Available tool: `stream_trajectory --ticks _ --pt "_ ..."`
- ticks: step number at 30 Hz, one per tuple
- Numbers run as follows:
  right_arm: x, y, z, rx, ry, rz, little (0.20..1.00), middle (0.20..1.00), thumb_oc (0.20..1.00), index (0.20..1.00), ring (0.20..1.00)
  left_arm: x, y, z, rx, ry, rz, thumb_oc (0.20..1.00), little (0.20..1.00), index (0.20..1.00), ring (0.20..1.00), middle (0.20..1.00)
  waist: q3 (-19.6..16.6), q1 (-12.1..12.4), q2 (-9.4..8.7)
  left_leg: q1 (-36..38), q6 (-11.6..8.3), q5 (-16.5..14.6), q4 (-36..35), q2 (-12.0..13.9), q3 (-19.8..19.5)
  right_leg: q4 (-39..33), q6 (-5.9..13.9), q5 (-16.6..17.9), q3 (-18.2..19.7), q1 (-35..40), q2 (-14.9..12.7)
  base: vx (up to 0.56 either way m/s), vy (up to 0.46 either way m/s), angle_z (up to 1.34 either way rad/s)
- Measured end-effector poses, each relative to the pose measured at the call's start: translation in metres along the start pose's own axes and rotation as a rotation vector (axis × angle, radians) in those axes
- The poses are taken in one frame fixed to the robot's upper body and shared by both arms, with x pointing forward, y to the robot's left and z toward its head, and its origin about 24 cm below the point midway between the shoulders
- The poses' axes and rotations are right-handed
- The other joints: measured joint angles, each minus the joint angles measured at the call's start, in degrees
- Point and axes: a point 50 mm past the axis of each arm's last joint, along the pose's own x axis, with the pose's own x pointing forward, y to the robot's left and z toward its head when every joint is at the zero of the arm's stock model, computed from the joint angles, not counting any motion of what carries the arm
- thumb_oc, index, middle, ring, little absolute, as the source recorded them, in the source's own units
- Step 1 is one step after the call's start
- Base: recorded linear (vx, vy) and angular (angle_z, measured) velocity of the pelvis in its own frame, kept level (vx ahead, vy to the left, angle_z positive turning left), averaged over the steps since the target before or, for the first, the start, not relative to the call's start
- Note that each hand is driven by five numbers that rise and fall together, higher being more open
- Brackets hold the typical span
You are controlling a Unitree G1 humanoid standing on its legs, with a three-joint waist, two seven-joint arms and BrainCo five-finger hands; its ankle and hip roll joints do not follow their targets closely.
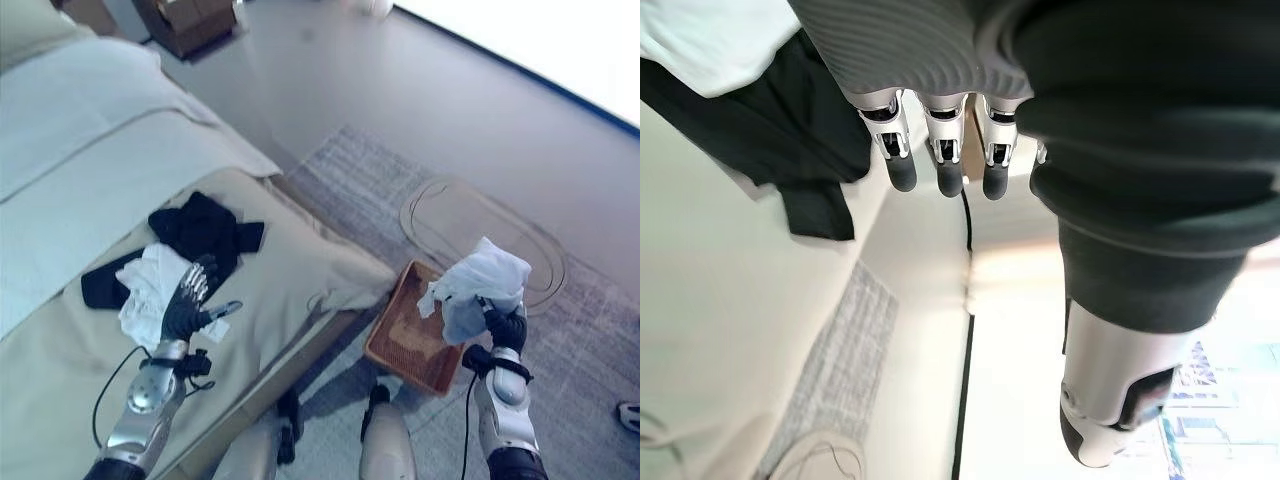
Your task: Pick up clothes into the bucket
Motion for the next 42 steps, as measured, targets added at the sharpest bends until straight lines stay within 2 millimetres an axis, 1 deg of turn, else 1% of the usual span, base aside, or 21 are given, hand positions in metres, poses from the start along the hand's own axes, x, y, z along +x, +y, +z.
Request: stream_trajectory --ticks 1,4,5,8,10,11,13,16,21,22,23,24,25,26,27,28,33,34,35,38,42 --pt "0.007 0.005 0.007 0.000 -0.027 -0.002 0.200 0.200 0.200 0.200 0.200 0.003 0.003 0.008 -0.005 -0.040 0.028 1.000 1.000 1.000 1.000 1.000 1.1 -0.1 -0.03 -3.3 -0.20 -0.3 2.2 0.1 -0.2 2.3 -0.73 -0.6 0.2 -3.4 -0.3 -0.06 -0.022 0.05" --pt "0.014 0.009 0.009 0.004 -0.025 -0.027 0.200 0.200 0.200 0.200 0.200 0.007 0.004 0.012 -0.012 -0.063 0.055 1.000 1.000 1.000 1.000 1.000 2.5 0.1 0.22 -6.5 -0.14 -0.3 3.9 0.3 -0.7 4.9 -1.18 -0.9 0.2 -6.6 -0.2 -0.12 -0.041 0.08" --pt "0.019 0.011 0.013 0.010 -0.039 -0.042 0.200 0.200 0.200 0.200 0.200 0.008 0.005 0.020 -0.017 -0.101 0.074 1.000 1.000 1.000 1.000 1.000 2.8 -0.1 0.28 -9.2 -0.51 -0.9 5.9 0.6 -1.1 6.7 -1.91 -1.6 0.3 -9.1 -0.3 -0.06 -0.009 0.02" --pt "0.032 0.016 0.022 0.021 -0.055 -0.081 0.200 0.200 0.200 0.200 0.200 0.013 0.007 0.037 -0.036 -0.184 0.117 1.000 1.000 1.000 1.000 1.000 4.6 0.0 0.56 -14.5 -0.47 -1.2 9.6 1.0 -1.4 10.2 -2.68 -2.1 0.6 -14.3 -0.3 -0.10 0.005 0.02" --pt "0.037 0.017 0.026 0.017 -0.066 -0.093 0.200 0.200 0.200 0.200 0.200 0.013 0.008 0.046 -0.047 -0.229 0.132 1.000 1.000 1.000 1.000 1.000 5.0 0.2 0.78 -17.1 -0.48 -1.5 11.2 1.1 -1.3 11.6 -2.76 -2.2 1.2 -17.1 -0.2 -0.07 0.013 -0.06" --pt "0.045 0.016 0.035 0.009 -0.086 -0.108 0.200 0.200 0.200 0.200 0.200 0.015 0.007 0.054 -0.060 -0.274 0.143 1.000 1.000 1.000 1.000 1.000 6.2 0.2 1.54 -19.2 -0.47 -1.5 12.8 1.1 -1.2 12.8 -2.63 -2.1 1.5 -19.2 -0.2 -0.07 0.012 -0.05" --pt "0.053 0.016 0.044 -0.009 -0.106 -0.114 0.200 0.200 0.200 0.200 0.200 0.018 0.006 0.060 -0.075 -0.305 0.150 1.000 1.000 1.000 1.000 1.000 7.6 0.2 2.41 -21.1 -0.37 -1.8 14.4 1.2 -1.2 14.2 -2.74 -2.2 1.9 -21.1 -0.3 -0.08 0.002 -0.03" --pt "0.064 0.016 0.053 -0.035 -0.118 -0.126 0.200 0.200 0.200 0.200 0.200 0.018 0.005 0.070 -0.105 -0.349 0.154 1.000 1.000 1.000 1.000 1.000 8.1 0.4 2.97 -25.0 -0.36 -2.0 16.1 1.1 -1.3 16.2 -3.16 -2.4 2.1 -25.0 -0.6 -0.05 0.009 0.03" --pt "0.079 0.009 0.061 -0.092 -0.104 -0.168 0.200 0.200 0.200 0.200 0.200 0.018 0.006 0.071 -0.138 -0.351 0.176 1.000 1.000 1.000 1.000 1.000 8.4 1.8 3.30 -28.1 -0.33 -2.2 18.5 0.9 -1.5 18.5 -4.00 -2.8 2.2 -28.0 -1.1 0.00 0.003 0.04" --pt "0.080 0.010 0.062 -0.094 -0.101 -0.173 0.200 0.200 0.200 0.200 0.200 0.017 0.007 0.071 -0.136 -0.349 0.179 1.000 1.000 1.000 1.000 1.000 8.4 2.0 3.31 -28.2 -0.23 -2.7 18.8 0.9 -1.6 18.7 -3.79 -3.6 2.2 -28.2 -1.2 0.01 0.010 0.05" --pt "0.085 0.010 0.063 -0.100 -0.083 -0.189 0.200 0.200 0.200 0.200 0.200 0.016 0.008 0.070 -0.132 -0.344 0.182 1.000 1.000 1.000 1.000 1.000 8.3 1.9 3.35 -29.2 -0.10 -2.9 20.2 0.8 -1.6 20.0 -4.09 -3.2 2.3 -28.9 -1.4 0.02 -0.001 0.04" --pt "0.087 0.010 0.067 -0.102 -0.088 -0.196 0.200 0.200 0.200 0.200 0.200 0.016 0.008 0.071 -0.133 -0.346 0.183 1.000 1.000 1.000 1.000 1.000 8.3 2.0 3.43 -29.8 0.06 -3.8 20.9 0.8 -1.7 20.7 -3.97 -4.2 2.4 -29.5 -1.5 0.10 -0.008 0.03" --pt "0.090 0.010 0.070 -0.124 -0.090 -0.202 0.200 0.200 0.200 0.200 0.200 0.016 0.007 0.071 -0.134 -0.348 0.184 1.000 1.000 1.000 1.000 1.000 8.3 2.7 3.51 -31.0 -0.07 -4.5 22.1 0.7 -1.6 21.9 -4.04 -4.9 2.8 -30.8 -1.6 0.10 -0.017 0.00" --pt "0.091 0.009 0.070 -0.133 -0.086 -0.204 0.200 0.200 0.200 0.200 0.200 0.017 0.007 0.071 -0.135 -0.349 0.183 1.000 1.000 1.000 1.000 1.000 8.3 3.1 3.53 -31.5 0.28 -4.2 22.7 0.7 -1.6 22.4 -4.15 -4.2 3.0 -31.3 -1.6 0.00 0.000 0.00" --pt "0.092 0.008 0.068 -0.141 -0.068 -0.213 0.655 0.655 0.655 0.655 0.655 0.016 0.007 0.071 -0.136 -0.349 0.186 1.000 1.000 1.000 1.000 1.000 8.3 3.3 3.61 -31.9 0.25 -4.7 23.3 0.7 -1.6 22.9 -4.28 -4.9 3.1 -31.6 -1.8 0.03 -0.011 0.06" --pt "0.093 0.005 0.063 -0.154 -0.029 -0.230 1.000 1.000 1.000 1.000 1.000 0.016 0.007 0.071 -0.136 -0.348 0.186 1.000 1.000 1.000 1.000 1.000 8.3 3.5 3.62 -31.9 0.23 -4.7 23.4 0.5 -1.7 23.3 -4.28 -5.1 3.0 -31.6 -2.0 -0.07 0.006 0.07" --pt "0.094 0.003 0.060 -0.159 0.002 -0.253 1.000 1.000 1.000 1.000 1.000 0.017 0.009 0.073 -0.118 -0.350 0.182 1.000 1.000 1.000 1.000 1.000 8.3 3.5 3.68 -32.0 0.58 -4.2 23.0 -0.1 -1.6 23.2 -4.16 -4.5 3.1 -31.8 -2.5 0.00 0.000 0.03" --pt "0.095 0.003 0.061 -0.155 0.001 -0.255 1.000 1.000 1.000 1.000 1.000 0.017 0.009 0.073 -0.113 -0.353 0.182 1.000 1.000 1.000 1.000 1.000 8.2 3.2 3.74 -31.8 0.41 -5.0 22.8 -0.1 -1.6 22.9 -3.98 -5.5 3.1 -31.6 -2.5 0.00 0.000 0.00" --pt "0.095 0.003 0.061 -0.154 0.002 -0.256 1.000 1.000 1.000 1.000 1.000 0.018 0.009 0.074 -0.113 -0.355 0.181 1.000 1.000 1.000 1.000 1.000 8.2 3.2 3.75 -31.9 0.60 -4.3 22.8 -0.1 -1.5 22.9 -3.85 -4.4 3.2 -31.6 -2.5 -0.07 0.001 -0.02" --pt "0.096 0.003 0.063 -0.152 0.001 -0.269 1.000 1.000 1.000 1.000 1.000 0.019 0.008 0.076 -0.117 -0.363 0.184 1.000 1.000 1.000 1.000 1.000 8.0 3.1 4.02 -31.3 1.16 -4.2 21.6 -0.1 -1.4 21.4 -3.85 -4.0 3.0 -30.9 -2.4 0.00 0.000 0.00" --pt "0.096 0.003 0.061 -0.152 0.015 -0.276 1.000 1.000 1.000 1.000 1.000 0.020 0.008 0.076 -0.121 -0.366 0.193 1.000 1.000 1.000 1.000 1.000 7.8 3.1 4.04 -27.3 1.74 -2.9 16.7 -0.5 -1.2 17.9 -3.58 -3.1 2.6 -27.6 -2.3 0.00 -0.019 0.01"
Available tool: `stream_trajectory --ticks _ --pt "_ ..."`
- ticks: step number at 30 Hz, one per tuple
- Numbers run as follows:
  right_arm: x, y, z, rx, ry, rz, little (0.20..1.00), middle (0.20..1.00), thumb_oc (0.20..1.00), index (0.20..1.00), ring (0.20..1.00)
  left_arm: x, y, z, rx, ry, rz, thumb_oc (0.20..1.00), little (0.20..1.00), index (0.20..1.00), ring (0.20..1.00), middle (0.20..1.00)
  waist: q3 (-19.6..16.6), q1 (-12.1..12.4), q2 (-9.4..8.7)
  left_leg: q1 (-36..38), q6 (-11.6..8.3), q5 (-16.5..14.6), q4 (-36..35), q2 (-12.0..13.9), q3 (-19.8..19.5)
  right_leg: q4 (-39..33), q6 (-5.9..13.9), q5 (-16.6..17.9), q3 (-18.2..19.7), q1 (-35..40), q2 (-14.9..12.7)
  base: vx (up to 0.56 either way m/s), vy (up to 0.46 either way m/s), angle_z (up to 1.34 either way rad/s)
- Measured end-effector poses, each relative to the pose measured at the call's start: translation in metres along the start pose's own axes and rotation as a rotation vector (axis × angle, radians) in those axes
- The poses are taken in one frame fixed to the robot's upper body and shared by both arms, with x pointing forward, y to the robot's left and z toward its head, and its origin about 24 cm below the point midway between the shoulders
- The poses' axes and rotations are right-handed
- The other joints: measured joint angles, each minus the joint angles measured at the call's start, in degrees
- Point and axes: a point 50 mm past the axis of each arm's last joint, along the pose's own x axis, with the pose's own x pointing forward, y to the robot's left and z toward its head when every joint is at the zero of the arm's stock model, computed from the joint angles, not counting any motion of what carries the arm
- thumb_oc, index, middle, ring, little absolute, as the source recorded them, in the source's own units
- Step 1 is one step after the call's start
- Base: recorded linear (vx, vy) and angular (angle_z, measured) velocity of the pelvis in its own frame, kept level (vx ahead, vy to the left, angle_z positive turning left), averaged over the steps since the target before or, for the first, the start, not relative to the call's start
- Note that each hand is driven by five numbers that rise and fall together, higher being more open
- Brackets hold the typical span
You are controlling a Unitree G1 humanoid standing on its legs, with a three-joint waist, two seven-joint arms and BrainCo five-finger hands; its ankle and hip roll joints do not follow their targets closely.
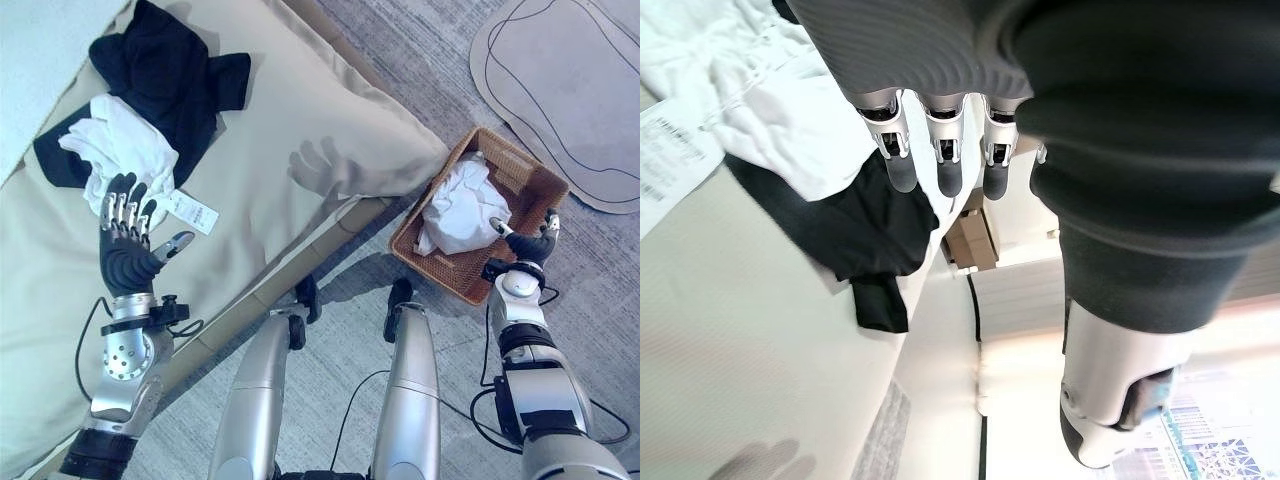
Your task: Pick up clothes into the bucket
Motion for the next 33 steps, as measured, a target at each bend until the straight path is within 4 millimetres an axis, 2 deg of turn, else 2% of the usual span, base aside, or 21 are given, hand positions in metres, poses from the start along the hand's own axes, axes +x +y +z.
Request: stream_trajectory --ticks 3,4,6,7,10,11,13,15,16,19,20,21,24,26,27,28,29,30,33 --pt "-0.002 0.001 -0.004 -0.002 0.010 0.004 1.000 1.000 1.000 1.000 1.000 0.002 -0.001 -0.001 -0.002 -0.003 0.001 1.000 1.000 1.000 1.000 1.000 -0.3 0.0 0.11 4.1 -0.43 2.1 -5.0 -0.2 -0.3 -3.6 0.31 1.0 -0.9 3.8 0.2 0.02 -0.067 0.05" --pt "-0.006 0.002 -0.009 -0.007 0.020 0.011 1.000 1.000 1.000 1.000 1.000 0.001 0.000 -0.003 0.003 0.007 0.004 1.000 1.000 1.000 1.000 1.000 -2.5 0.0 0.11 4.8 -0.57 2.6 -7.4 -0.2 -0.5 -5.0 0.42 1.2 -1.3 4.3 0.5 0.04 -0.095 0.06" --pt "-0.010 0.006 -0.012 -0.005 0.012 0.032 1.000 1.000 1.000 1.000 1.000 0.002 0.001 -0.006 0.010 0.017 0.010 1.000 1.000 1.000 1.000 1.000 -3.4 -0.2 0.08 6.5 -0.97 3.6 -9.3 -0.3 -1.0 -6.2 0.47 1.5 -2.1 6.0 0.6 0.03 -0.073 0.12" --pt "-0.020 0.010 -0.019 -0.005 0.000 0.069 1.000 1.000 1.000 1.000 1.000 0.003 0.001 -0.014 0.016 0.042 0.023 1.000 1.000 1.000 1.000 1.000 -3.7 -0.3 0.01 9.2 -1.57 4.7 -11.1 -0.2 -1.9 -7.5 0.40 1.8 -3.2 9.0 0.8 0.06 -0.152 0.19" --pt "-0.035 0.017 -0.024 0.006 -0.028 0.129 1.000 1.000 1.000 1.000 1.000 -0.003 0.004 -0.023 0.027 0.086 0.051 1.000 1.000 1.000 1.000 1.000 -4.2 -0.5 -0.14 13.1 -2.47 4.7 -13.5 0.3 -3.6 -8.8 0.38 1.3 -5.2 13.7 1.8 0.07 -0.165 0.21" --pt "-0.054 0.024 -0.034 0.012 -0.040 0.193 1.000 1.000 1.000 1.000 1.000 -0.014 0.010 -0.037 0.049 0.160 0.090 1.000 1.000 1.000 1.000 1.000 -6.2 -1.3 -0.80 15.5 -3.04 5.2 -15.9 0.7 -5.1 -10.5 0.26 0.8 -6.4 16.4 2.2 0.09 -0.235 0.31" --pt "-0.073 0.032 -0.041 0.049 -0.042 0.242 1.000 1.000 1.000 1.000 1.000 -0.025 0.021 -0.051 0.119 0.236 0.117 1.000 1.000 1.000 1.000 1.000 -7.4 -1.6 -1.14 19.8 -3.93 7.3 -20.3 1.6 -7.3 -13.0 0.14 0.7 -9.2 21.2 3.3 0.06 -0.190 0.47" --pt "-0.084 0.031 -0.054 0.042 -0.015 0.259 1.000 1.000 1.000 1.000 1.000 -0.030 0.025 -0.057 0.162 0.275 0.125 1.000 1.000 1.000 1.000 1.000 -8.2 -1.6 -1.60 23.1 -3.87 8.6 -23.0 2.4 -9.4 -14.1 0.09 0.6 -10.6 25.0 4.3 0.03 -0.132 0.52" --pt "-0.089 0.027 -0.062 0.029 0.004 0.264 1.000 1.000 1.000 1.000 1.000 -0.032 0.026 -0.059 0.201 0.282 0.116 1.000 1.000 1.000 1.000 1.000 -9.3 -1.5 -2.23 24.1 -3.82 8.6 -23.8 2.8 -10.4 -14.6 -0.62 -0.3 -11.4 26.8 5.0 0.05 -0.153 0.41" --pt "-0.099 0.020 -0.068 0.030 0.008 0.293 1.000 1.000 1.000 1.000 1.000 -0.032 0.026 -0.066 0.268 0.305 0.106 1.000 1.000 1.000 1.000 1.000 -9.7 -1.8 -2.47 26.5 -3.85 11.3 -24.3 2.9 -12.8 -15.9 -0.89 -0.5 -15.4 31.5 4.8 0.05 -0.038 0.56" --pt "-0.101 0.018 -0.070 0.028 0.012 0.301 1.000 1.000 1.000 1.000 1.000 -0.032 0.026 -0.067 0.283 0.310 0.102 1.000 1.000 1.000 1.000 1.000 -9.8 -1.8 -2.68 27.3 -3.85 11.2 -24.6 2.9 -12.7 -16.1 -1.37 -0.9 -15.5 32.5 4.8 0.12 0.037 0.44" --pt "-0.104 0.015 -0.070 0.029 0.008 0.315 1.000 1.000 1.000 1.000 1.000 -0.031 0.026 -0.068 0.302 0.314 0.103 1.000 1.000 1.000 1.000 1.000 -9.9 -1.5 -2.60 28.5 -4.03 9.3 -24.8 3.4 -12.0 -17.1 -1.79 -1.5 -16.6 34.5 4.7 0.07 0.042 0.19" --pt "-0.110 0.011 -0.077 0.022 0.022 0.327 1.000 1.000 1.000 1.000 1.000 -0.028 0.028 -0.073 0.351 0.321 0.099 1.000 1.000 1.000 1.000 1.000 -10.4 -1.6 -2.84 28.6 -4.48 8.5 -22.7 4.6 -9.6 -18.4 -2.56 -1.1 -18.2 36.9 3.6 0.10 0.204 0.28" --pt "-0.115 0.007 -0.080 0.022 0.026 0.337 1.000 1.000 1.000 1.000 1.000 -0.022 0.026 -0.074 0.388 0.314 0.087 1.000 1.000 1.000 1.000 1.000 -10.8 -1.7 -3.12 29.0 -4.70 8.4 -20.9 4.9 -9.5 -19.8 -1.96 -0.4 -18.8 37.8 2.2 0.11 0.221 0.25" --pt "-0.118 0.002 -0.082 0.012 0.027 0.341 1.000 1.000 1.000 1.000 1.000 -0.020 0.023 -0.074 0.421 0.300 0.068 1.000 1.000 1.000 1.000 1.000 -11.3 -1.9 -2.88 29.9 -5.32 7.9 -21.2 4.9 -8.6 -20.0 -0.27 0.5 -19.1 38.1 0.7 0.09 0.197 0.37" --pt "-0.119 0.001 -0.084 0.007 0.034 0.343 1.000 1.000 1.000 1.000 1.000 -0.019 0.022 -0.075 0.435 0.300 0.060 1.000 1.000 1.000 1.000 1.000 -11.5 -2.3 -2.46 30.9 -5.82 7.3 -22.5 4.9 -8.5 -20.2 0.36 0.8 -19.1 38.3 0.4 0.06 0.140 0.38" --pt "-0.122 0.001 -0.088 0.011 0.050 0.343 1.000 1.000 1.000 1.000 1.000 -0.017 0.023 -0.075 0.460 0.296 0.053 1.000 1.000 1.000 1.000 1.000 -11.5 -2.5 -2.72 31.4 -5.51 6.9 -23.3 3.8 -8.3 -20.6 1.17 1.3 -19.1 38.9 -0.6 0.05 0.171 0.28" --pt "-0.127 0.006 -0.091 0.025 0.069 0.357 1.000 1.000 1.000 1.000 1.000 -0.015 0.024 -0.078 0.494 0.305 0.047 1.000 1.000 1.000 1.000 1.000 -11.8 -2.5 -3.12 31.9 -4.77 7.4 -24.1 2.3 -8.1 -22.1 2.86 2.4 -18.6 39.5 -1.7 0.03 0.106 0.21" --pt "-0.133 0.015 -0.092 0.044 0.079 0.398 1.000 1.000 1.000 1.000 1.000 -0.011 0.030 -0.077 0.552 0.300 0.038 1.000 1.000 1.000 1.000 1.000 -11.9 -1.5 -3.55 31.4 -3.17 7.0 -24.1 -0.4 -7.6 -26.1 4.69 4.9 -17.8 40.6 -3.3 0.03 0.178 0.08"
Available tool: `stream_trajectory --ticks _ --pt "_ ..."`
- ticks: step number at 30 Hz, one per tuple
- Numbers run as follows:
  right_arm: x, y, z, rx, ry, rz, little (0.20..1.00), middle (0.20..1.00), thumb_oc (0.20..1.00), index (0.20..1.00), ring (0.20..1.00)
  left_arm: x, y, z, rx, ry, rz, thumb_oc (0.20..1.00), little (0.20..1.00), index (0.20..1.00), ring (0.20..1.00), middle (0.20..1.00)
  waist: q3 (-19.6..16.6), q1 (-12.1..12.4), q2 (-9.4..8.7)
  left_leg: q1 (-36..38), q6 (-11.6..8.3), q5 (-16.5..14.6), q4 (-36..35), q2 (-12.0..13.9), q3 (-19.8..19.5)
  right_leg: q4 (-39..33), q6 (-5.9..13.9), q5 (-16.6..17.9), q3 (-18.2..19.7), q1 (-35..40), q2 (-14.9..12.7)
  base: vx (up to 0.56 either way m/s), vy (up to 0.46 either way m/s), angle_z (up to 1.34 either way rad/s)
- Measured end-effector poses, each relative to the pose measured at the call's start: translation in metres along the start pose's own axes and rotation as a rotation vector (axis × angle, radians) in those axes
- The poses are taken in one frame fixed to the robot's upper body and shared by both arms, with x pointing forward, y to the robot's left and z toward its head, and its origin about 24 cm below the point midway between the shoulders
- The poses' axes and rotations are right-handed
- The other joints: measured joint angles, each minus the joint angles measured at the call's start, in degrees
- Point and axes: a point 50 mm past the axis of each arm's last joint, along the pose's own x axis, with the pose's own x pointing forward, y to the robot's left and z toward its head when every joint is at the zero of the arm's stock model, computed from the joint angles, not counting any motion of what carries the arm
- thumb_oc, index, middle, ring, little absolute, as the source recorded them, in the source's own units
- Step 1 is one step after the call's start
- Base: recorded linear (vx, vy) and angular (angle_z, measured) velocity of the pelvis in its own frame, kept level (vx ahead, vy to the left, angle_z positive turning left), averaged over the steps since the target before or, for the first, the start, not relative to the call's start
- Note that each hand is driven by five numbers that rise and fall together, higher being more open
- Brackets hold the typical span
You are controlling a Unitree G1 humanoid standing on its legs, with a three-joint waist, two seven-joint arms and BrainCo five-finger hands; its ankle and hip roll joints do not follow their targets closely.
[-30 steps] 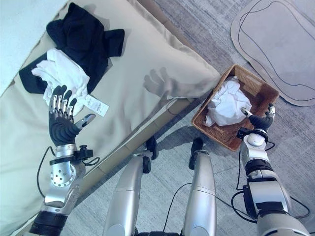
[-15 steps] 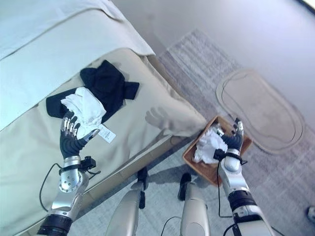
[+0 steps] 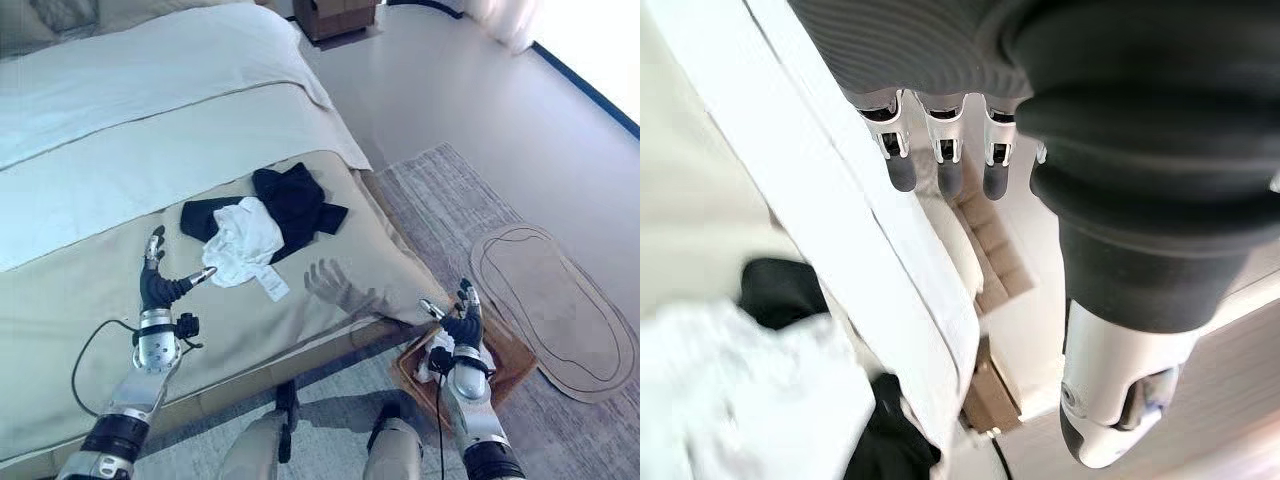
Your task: Pick up clothes into the bucket
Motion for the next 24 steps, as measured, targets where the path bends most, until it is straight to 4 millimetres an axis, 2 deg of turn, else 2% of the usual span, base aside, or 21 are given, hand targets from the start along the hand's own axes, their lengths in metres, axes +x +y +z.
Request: stream_trajectory --ticks 3,6,11,14,15,17,18,19,21,22,24 --pt "0.002 0.012 0.004 0.008 -0.012 0.055 1.000 1.000 1.000 1.000 1.000 0.006 0.016 -0.008 0.117 0.005 0.014 1.000 1.000 1.000 1.000 1.000 0.0 0.0 -0.71 -0.7 0.82 -0.2 0.4 -1.0 1.7 -1.0 0.75 1.4 2.2 -1.3 -0.8 -0.02 0.080 -0.16" --pt "0.003 0.015 0.005 0.009 -0.014 0.070 1.000 1.000 1.000 1.000 1.000 0.007 0.017 -0.012 0.157 0.016 0.017 1.000 1.000 1.000 1.000 1.000 0.3 -0.2 -1.25 -0.8 0.84 -0.1 0.4 -1.0 2.4 -2.0 1.46 2.4 3.0 -1.5 -0.6 -0.03 0.006 -0.18" --pt "-0.001 0.012 -0.001 -0.001 0.006 0.079 1.000 1.000 1.000 1.000 1.000 0.007 0.019 -0.019 0.193 0.044 0.029 1.000 1.000 1.000 1.000 1.000 1.3 -0.3 -2.99 -2.8 0.84 0.3 0.5 1.0 2.6 -2.6 1.05 2.9 3.3 -3.5 1.6 -0.04 -0.092 -0.11" --pt "-0.004 0.010 -0.005 0.002 0.023 0.100 1.000 1.000 1.000 1.000 1.000 0.007 0.021 -0.021 0.203 0.048 0.042 1.000 1.000 1.000 1.000 1.000 2.2 -0.1 -3.95 -4.3 -0.30 -0.3 3.9 2.8 2.3 -2.0 0.31 2.4 3.9 -4.7 3.8 -0.11 -0.003 -0.23" --pt "0.000 0.011 0.001 0.002 0.004 0.117 1.000 1.000 1.000 1.000 1.000 0.010 0.025 -0.020 0.203 0.044 0.065 1.000 1.000 1.000 1.000 1.000 3.4 0.2 -4.16 -6.8 -1.66 -1.3 7.3 3.0 -0.3 -0.6 -0.59 1.7 5.0 -6.4 4.4 0.01 0.103 -0.25" --pt "0.005 0.010 0.007 -0.001 -0.017 0.118 1.000 1.000 1.000 1.000 1.000 0.011 0.025 -0.021 0.210 0.051 0.067 1.000 1.000 1.000 1.000 1.000 4.3 -0.4 -3.78 -8.2 -1.72 -1.4 7.3 3.2 -1.4 0.2 -0.34 1.8 5.0 -7.6 4.3 -0.03 0.169 -0.03" --pt "0.010 0.008 0.013 -0.001 -0.037 0.110 1.000 1.000 1.000 1.000 1.000 0.014 0.024 -0.019 0.202 0.043 0.075 1.000 1.000 1.000 1.000 1.000 6.0 -1.6 -3.73 -9.1 -1.27 -1.5 6.4 3.4 -1.3 0.4 -0.19 2.3 5.2 -9.2 4.2 -0.11 0.234 -0.02" --pt "0.014 0.010 0.024 0.016 -0.082 0.106 1.000 1.000 1.000 1.000 1.000 0.020 0.024 -0.013 0.196 0.023 0.093 1.000 1.000 1.000 1.000 1.000 7.3 -1.5 -3.64 -11.2 -0.95 -1.1 7.0 3.2 0.3 2.2 -0.32 2.6 6.0 -12.3 3.7 -0.12 0.172 -0.14" --pt "0.020 0.015 0.036 0.034 -0.129 0.107 1.000 1.000 1.000 1.000 1.000 0.033 0.024 -0.001 0.182 -0.020 0.126 1.000 1.000 1.000 1.000 1.000 9.9 -1.7 -3.67 -14.2 -1.16 -1.2 8.8 2.7 1.1 4.7 -0.54 2.5 7.3 -16.2 3.0 -0.03 0.129 -0.18" --pt "0.022 0.020 0.039 0.053 -0.137 0.105 1.000 1.000 1.000 1.000 1.000 0.041 0.022 0.006 0.170 -0.041 0.144 1.000 1.000 1.000 1.000 1.000 11.9 -1.7 -3.69 -15.3 -1.02 -1.1 9.8 2.5 1.4 5.5 -0.54 2.6 8.1 -17.4 2.6 -0.05 0.198 -0.14" --pt "0.022 0.029 0.041 0.066 -0.141 0.115 1.000 1.000 1.000 1.000 1.000 0.048 0.024 0.015 0.160 -0.072 0.173 1.000 1.000 1.000 1.000 1.000 12.9 -1.4 -4.05 -17.8 -0.09 -1.8 11.5 2.7 3.0 5.2 -0.59 3.6 9.8 -20.5 2.7 -0.04 0.123 -0.38"
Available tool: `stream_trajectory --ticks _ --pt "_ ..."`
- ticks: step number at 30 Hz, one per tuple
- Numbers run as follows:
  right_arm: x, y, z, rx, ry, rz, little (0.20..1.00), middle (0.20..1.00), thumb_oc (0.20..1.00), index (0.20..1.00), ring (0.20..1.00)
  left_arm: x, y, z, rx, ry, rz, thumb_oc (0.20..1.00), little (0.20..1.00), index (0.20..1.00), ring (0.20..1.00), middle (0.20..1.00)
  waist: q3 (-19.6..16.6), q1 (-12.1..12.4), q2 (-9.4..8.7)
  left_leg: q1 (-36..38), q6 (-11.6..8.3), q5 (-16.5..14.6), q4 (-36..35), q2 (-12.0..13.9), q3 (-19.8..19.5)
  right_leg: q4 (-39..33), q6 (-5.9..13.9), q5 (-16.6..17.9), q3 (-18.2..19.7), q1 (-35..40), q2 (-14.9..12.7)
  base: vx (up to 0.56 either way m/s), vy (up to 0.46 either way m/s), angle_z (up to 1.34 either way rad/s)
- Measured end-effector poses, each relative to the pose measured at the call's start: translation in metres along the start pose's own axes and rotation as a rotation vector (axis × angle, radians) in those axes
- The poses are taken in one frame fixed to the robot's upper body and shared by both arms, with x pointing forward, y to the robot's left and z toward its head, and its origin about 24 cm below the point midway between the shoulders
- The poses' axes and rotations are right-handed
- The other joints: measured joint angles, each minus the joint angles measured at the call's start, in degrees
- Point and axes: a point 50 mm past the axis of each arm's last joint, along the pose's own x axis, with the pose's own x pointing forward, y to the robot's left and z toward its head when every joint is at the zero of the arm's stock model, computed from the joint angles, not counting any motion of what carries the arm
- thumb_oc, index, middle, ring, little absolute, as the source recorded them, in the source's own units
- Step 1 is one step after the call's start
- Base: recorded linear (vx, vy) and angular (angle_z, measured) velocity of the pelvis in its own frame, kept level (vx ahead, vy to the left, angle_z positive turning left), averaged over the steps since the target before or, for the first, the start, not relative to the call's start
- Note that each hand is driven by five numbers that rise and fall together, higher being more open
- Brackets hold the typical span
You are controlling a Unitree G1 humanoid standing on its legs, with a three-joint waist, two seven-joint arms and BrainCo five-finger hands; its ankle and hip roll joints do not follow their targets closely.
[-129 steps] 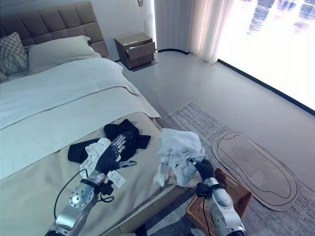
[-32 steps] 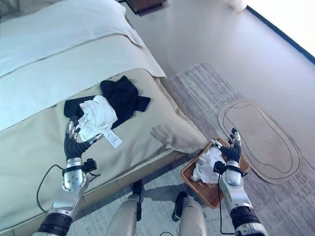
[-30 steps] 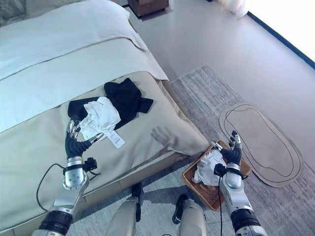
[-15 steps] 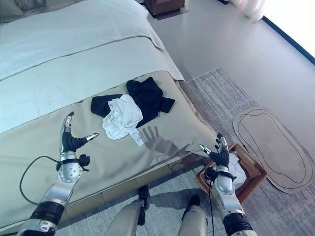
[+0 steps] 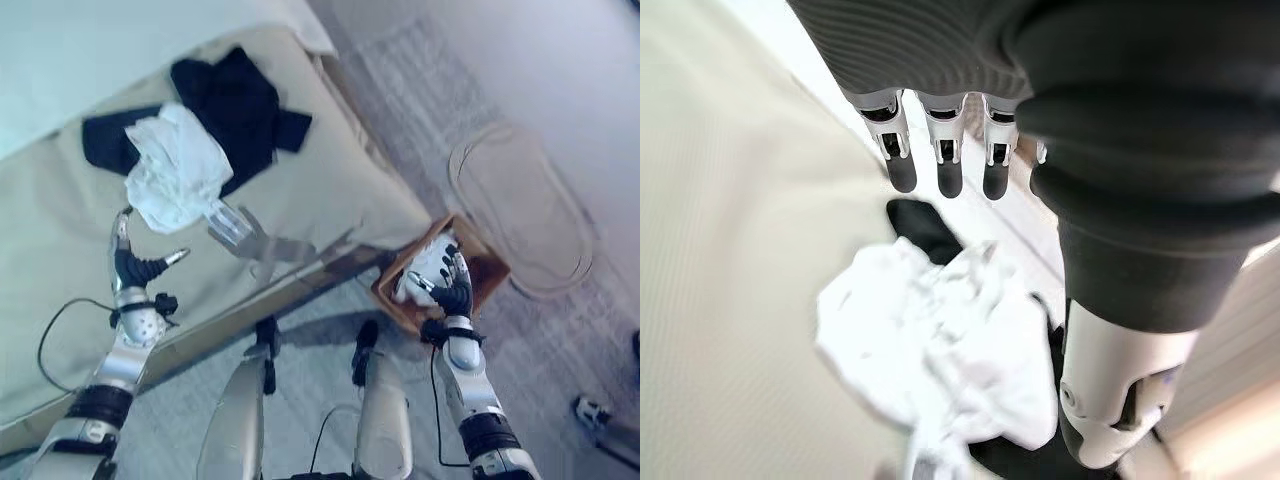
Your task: Pick up clothes into the bucket
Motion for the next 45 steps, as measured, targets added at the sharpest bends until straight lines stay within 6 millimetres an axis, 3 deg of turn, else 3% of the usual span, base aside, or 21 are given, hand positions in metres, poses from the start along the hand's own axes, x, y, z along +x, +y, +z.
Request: stream_trajectory --ticks 4,8,19,25,30,36,41,42,43,44,45 --pt "0.008 0.009 0.011 -0.001 -0.039 0.019 1.000 1.000 1.000 1.000 1.000 0.007 0.007 -0.001 0.028 -0.001 0.042 1.000 1.000 1.000 1.000 1.000 1.4 -0.4 -0.52 -1.9 0.31 -0.5 0.1 0.8 3.2 -3.8 0.23 2.8 2.8 -2.5 1.1 -0.01 0.101 -0.40" --pt "0.013 0.010 0.017 0.000 -0.060 0.012 1.000 1.000 1.000 1.000 1.000 0.023 0.016 -0.001 0.071 0.004 0.111 1.000 1.000 1.000 1.000 1.000 1.6 -1.4 -0.60 -4.3 0.74 -0.2 0.0 0.9 3.4 -5.1 0.61 4.5 2.8 -4.1 1.4 0.02 0.037 -0.11" --pt "0.016 0.009 0.023 -0.014 -0.089 0.002 1.000 1.000 1.000 1.000 1.000 0.071 0.065 0.023 0.200 -0.073 0.320 1.000 1.000 1.000 1.000 1.000 1.9 -3.6 -1.47 -12.7 1.54 -2.4 6.6 1.4 2.7 -0.5 0.04 3.5 2.9 -11.5 1.1 0.04 0.041 0.00" --pt "0.015 0.009 0.024 -0.026 -0.103 0.024 1.000 1.000 1.000 1.000 1.000 0.087 0.086 0.023 0.391 -0.083 0.351 1.000 1.000 1.000 1.000 1.000 1.9 -4.5 -1.96 -15.8 1.50 -3.6 10.9 2.0 2.7 1.3 0.13 2.8 3.6 -13.8 1.3 0.01 0.031 -0.06" --pt "0.015 0.013 0.031 -0.029 -0.134 0.058 1.000 1.000 1.000 1.000 1.000 0.096 0.095 0.015 0.538 -0.037 0.317 1.000 1.000 1.000 1.000 1.000 2.0 -5.4 -2.62 -17.6 1.77 -3.9 12.2 2.0 2.9 1.3 0.40 3.1 4.0 -15.2 1.3 -0.01 0.036 -0.03" --pt "0.016 0.013 0.034 -0.036 -0.143 0.081 1.000 1.000 1.000 1.000 1.000 0.109 0.090 0.020 0.619 -0.012 0.193 1.000 1.000 1.000 1.000 1.000 2.0 -5.7 -2.96 -19.1 1.82 -3.9 12.9 2.0 2.9 2.2 0.17 3.2 4.1 -16.8 1.2 -0.01 0.018 0.00" --pt "0.016 0.013 0.037 -0.031 -0.154 0.105 1.000 1.000 1.000 1.000 1.000 0.117 0.103 0.028 0.675 -0.039 0.131 1.000 1.000 1.000 1.000 1.000 2.0 -5.8 -2.97 -20.0 1.81 -3.9 13.1 2.1 2.9 2.4 0.17 3.2 4.2 -17.8 1.2 0.00 0.000 0.00" --pt "0.016 0.012 0.037 -0.032 -0.154 0.107 1.000 1.000 1.000 1.000 1.000 0.117 0.103 0.030 0.691 -0.057 0.121 0.558 0.558 0.558 0.558 0.558 2.0 -5.9 -2.97 -20.1 1.82 -3.9 13.2 2.1 2.9 2.5 0.17 3.2 4.2 -17.9 1.2 0.00 0.000 0.00" --pt "0.017 0.011 0.038 -0.035 -0.156 0.113 1.000 1.000 1.000 1.000 1.000 0.117 0.102 0.032 0.718 -0.083 0.100 0.344 0.344 0.344 0.344 0.344 2.0 -5.7 -2.97 -20.5 1.82 -3.9 13.4 2.0 2.8 2.8 0.17 3.2 4.2 -18.2 1.1 0.00 0.000 0.00" --pt "0.017 0.010 0.038 -0.036 -0.157 0.113 1.000 1.000 1.000 1.000 1.000 0.117 0.101 0.035 0.732 -0.103 0.088 0.200 0.200 0.200 0.200 0.200 2.0 -5.4 -2.97 -20.7 1.82 -3.9 13.6 2.0 2.8 3.1 0.18 3.2 4.2 -18.4 1.1 0.00 0.000 0.00" --pt "0.017 0.009 0.039 -0.035 -0.160 0.114 1.000 1.000 1.000 1.000 1.000 0.118 0.101 0.039 0.732 -0.127 0.078 0.200 0.200 0.200 0.200 0.200 2.0 -5.3 -2.97 -20.9 1.82 -3.9 13.8 2.0 2.7 3.3 0.18 3.2 4.2 -18.7 1.0 0.00 0.000 0.00"
